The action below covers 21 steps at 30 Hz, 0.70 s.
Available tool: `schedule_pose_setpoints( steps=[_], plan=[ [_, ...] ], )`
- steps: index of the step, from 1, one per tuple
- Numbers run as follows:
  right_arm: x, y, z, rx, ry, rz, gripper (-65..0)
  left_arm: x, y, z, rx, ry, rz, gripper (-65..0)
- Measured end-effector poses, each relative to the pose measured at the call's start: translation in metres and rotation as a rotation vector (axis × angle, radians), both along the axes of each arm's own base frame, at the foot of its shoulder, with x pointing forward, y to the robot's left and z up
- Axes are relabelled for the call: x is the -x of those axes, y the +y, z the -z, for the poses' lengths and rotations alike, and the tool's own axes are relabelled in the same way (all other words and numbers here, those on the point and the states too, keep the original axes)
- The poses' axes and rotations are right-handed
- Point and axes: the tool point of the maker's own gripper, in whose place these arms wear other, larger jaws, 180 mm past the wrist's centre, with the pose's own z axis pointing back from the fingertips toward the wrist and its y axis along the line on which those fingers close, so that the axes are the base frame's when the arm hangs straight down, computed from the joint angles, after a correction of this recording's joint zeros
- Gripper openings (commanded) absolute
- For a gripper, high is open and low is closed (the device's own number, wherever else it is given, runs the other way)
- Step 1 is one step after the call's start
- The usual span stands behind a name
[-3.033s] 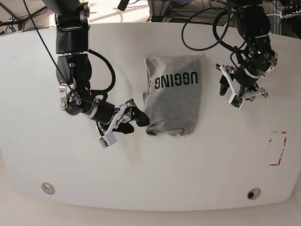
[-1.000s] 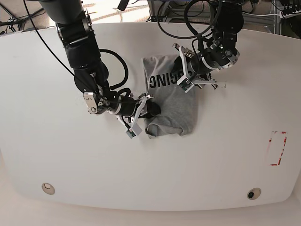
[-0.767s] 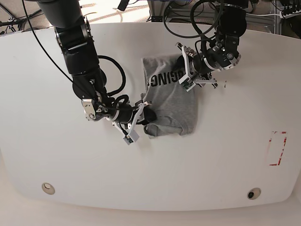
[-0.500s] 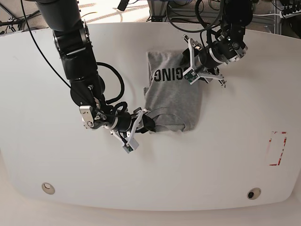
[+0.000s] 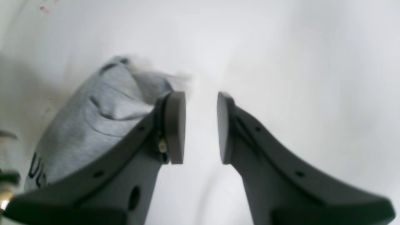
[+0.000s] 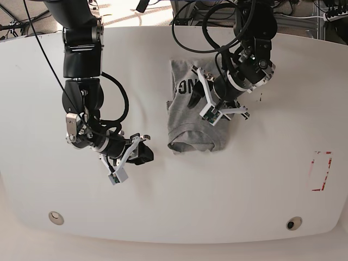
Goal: Fold the T-shirt properly
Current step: 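Grasp the folded shirt with the left gripper and drag it to the table edge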
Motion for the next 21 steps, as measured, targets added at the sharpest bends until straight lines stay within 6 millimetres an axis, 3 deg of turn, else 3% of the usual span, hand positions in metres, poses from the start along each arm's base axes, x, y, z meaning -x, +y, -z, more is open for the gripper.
schedule_pose_setpoints(
  steps=[3, 7, 11, 14, 19, 21],
  plan=[
    [0.0, -0.016, 0.004, 0.004, 0.019, 0.047, -49.0, -0.015, 0.001, 0.001, 0.037, 0.022, -0.11, -39.4],
    [0.003, -0.026, 0.003, -0.012, 0.012, 0.062, -49.0, -0.01, -0.007, 0.021, 0.085, 0.117, -0.221, -39.4],
    [0.006, -0.051, 0.01, -0.004, 0.032, 0.12, -49.0, -0.02, -0.013, 0.029, 0.164, 0.102, -0.335, -39.4],
    [0.007, -0.061, 0.012, 0.001, 0.039, 0.146, -49.0, -0.025, -0.003, 0.039, 0.161, 0.067, -0.403, -39.4],
    [0.018, -0.055, 0.022, -0.01, 0.063, 0.128, -49.0, -0.015, 0.021, 0.086, 0.055, 0.097, -0.494, -39.6],
    [0.021, -0.059, 0.026, 0.001, 0.072, 0.134, -49.0, -0.017, 0.028, 0.087, 0.018, 0.046, -0.484, -39.6]
  ],
)
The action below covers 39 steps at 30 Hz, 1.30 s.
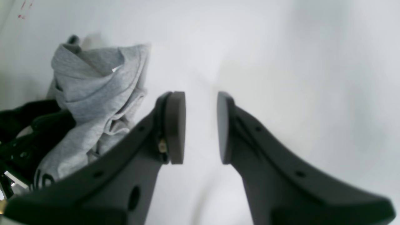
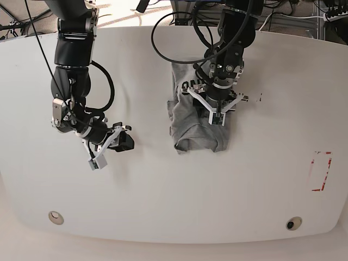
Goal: Fold the T-shirt properly
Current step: 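Grasp the folded shirt with the left gripper and drag it to the table edge, then release the shirt with the left gripper and open both grippers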
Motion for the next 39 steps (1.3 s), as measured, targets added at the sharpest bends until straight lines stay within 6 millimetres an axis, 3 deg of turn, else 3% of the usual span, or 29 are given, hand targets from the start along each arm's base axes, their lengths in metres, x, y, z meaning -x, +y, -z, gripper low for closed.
schedule_pose_setpoints(
  steps=[5, 9, 14, 21, 29, 34, 39],
  plan=[
    [0.0, -0.01, 0.001, 0.019, 0.003, 0.016, -49.0, -0.002, 0.021, 0.013, -0.066, -0.025, 0.04, -39.6],
    [0.003, -0.002, -0.002, -0.045, 0.001, 0.01, -49.0, -0.005, 0.063, 0.012, -0.173, -0.054, 0.052, -39.6],
    [0.006, -0.013, -0.003, -0.059, 0.004, 0.029, -49.0, -0.003, 0.151, 0.008, -0.335, -0.034, 0.014, -39.6],
    [0.007, -0.007, -0.003, -0.081, 0.009, 0.022, -49.0, 0.016, 0.272, -0.004, -0.444, 0.099, -0.01, -39.6],
    [0.016, -0.007, 0.006, -0.078, 0.033, 0.023, -49.0, 0.02, 0.379, -0.017, -0.514, 0.215, -0.031, -39.6],
    [0.023, -0.007, 0.013, -0.079, 0.048, 0.023, -49.0, 0.012, 0.412, -0.026, -0.5, 0.214, -0.022, -39.6],
    [0.027, 0.001, 0.017, -0.094, 0.058, 0.019, -49.0, -0.01, 0.417, -0.047, -0.466, 0.189, 0.037, -39.6]
  ],
)
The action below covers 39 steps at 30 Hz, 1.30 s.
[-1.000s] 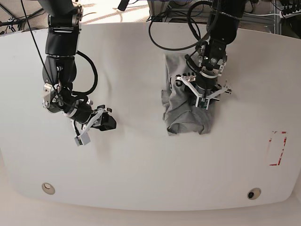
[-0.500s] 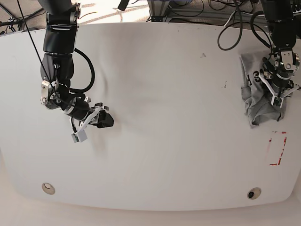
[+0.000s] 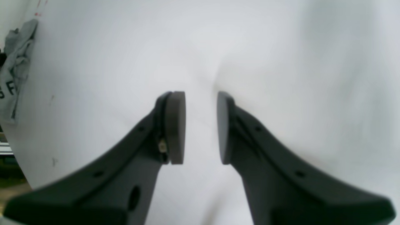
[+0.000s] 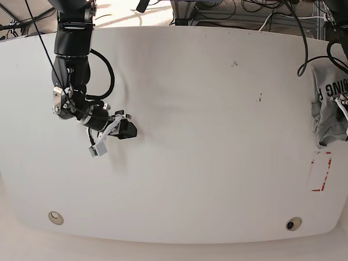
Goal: Fold the T-shirt properly
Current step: 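Release the shirt with the left gripper and open both grippers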
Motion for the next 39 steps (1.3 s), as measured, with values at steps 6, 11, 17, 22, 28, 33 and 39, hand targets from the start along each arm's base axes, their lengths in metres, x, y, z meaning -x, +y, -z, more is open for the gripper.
schedule_pose_setpoints(
  steps=[6, 11, 17, 22, 28, 33, 39],
  plan=[
    [0.003, 0.003, -0.009, 0.013, -0.035, -0.012, -49.0, -0.014, 0.005, -0.029, -0.026, -0.02, 0.047, -39.6],
    [0.003, 0.01, -0.019, 0.008, -0.065, -0.025, -49.0, -0.014, -0.01, -0.04, -0.108, 0.056, 0.056, -39.6],
    [0.003, 0.009, -0.02, 0.012, -0.068, -0.023, -49.1, 0.023, -0.052, -0.039, -0.077, 0.02, 0.054, -39.6],
    [0.004, 0.009, -0.019, 0.012, -0.066, -0.021, -49.1, 0.069, -0.087, -0.008, -0.037, 0.085, 0.034, -39.6],
    [0.016, 0.006, -0.006, 0.022, -0.027, -0.021, -49.1, 0.113, -0.068, 0.034, 0.02, 0.194, -0.063, -39.6],
    [0.025, 0.012, -0.006, 0.006, -0.035, -0.024, -49.1, 0.127, -0.048, 0.048, 0.116, 0.14, -0.122, -39.6],
    [0.034, 0.006, 0.003, 0.014, -0.016, -0.009, -49.1, 0.127, -0.026, 0.042, 0.064, 0.174, -0.111, -39.6]
  ],
)
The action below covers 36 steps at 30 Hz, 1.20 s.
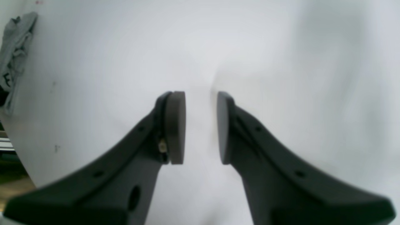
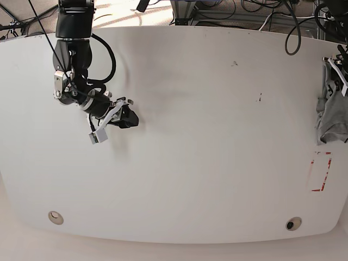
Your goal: Fold the T-shirt properly
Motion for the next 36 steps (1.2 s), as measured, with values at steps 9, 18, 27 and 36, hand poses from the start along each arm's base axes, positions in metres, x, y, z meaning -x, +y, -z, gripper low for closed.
schedule_pose_setpoints(
  steps=[9, 18, 27, 36],
  plan=[
    [0.009, 0.004, 0.006, -0.013, 0.01, 0.001, -49.1, -0.035, -0.023, -0.061, -0.086, -0.113, 0.092, -39.6],
    [0.021, -0.03, 0.03, 0.178, -0.054, 0.134, -49.1, -0.074, -0.164, -0.032, 0.135, -0.36, 0.336, -39.6],
    [0.059, -0.034, 0.027, 0.364, -0.287, 0.195, -48.5, -0.074, -0.194, -0.038, 0.25, -0.699, 0.231, -39.6],
    [0.119, -0.069, 0.027, 0.36, -0.335, 0.431, -48.7, -0.003, -0.217, -0.022, 0.304, -0.652, 0.198, -39.6]
  ],
)
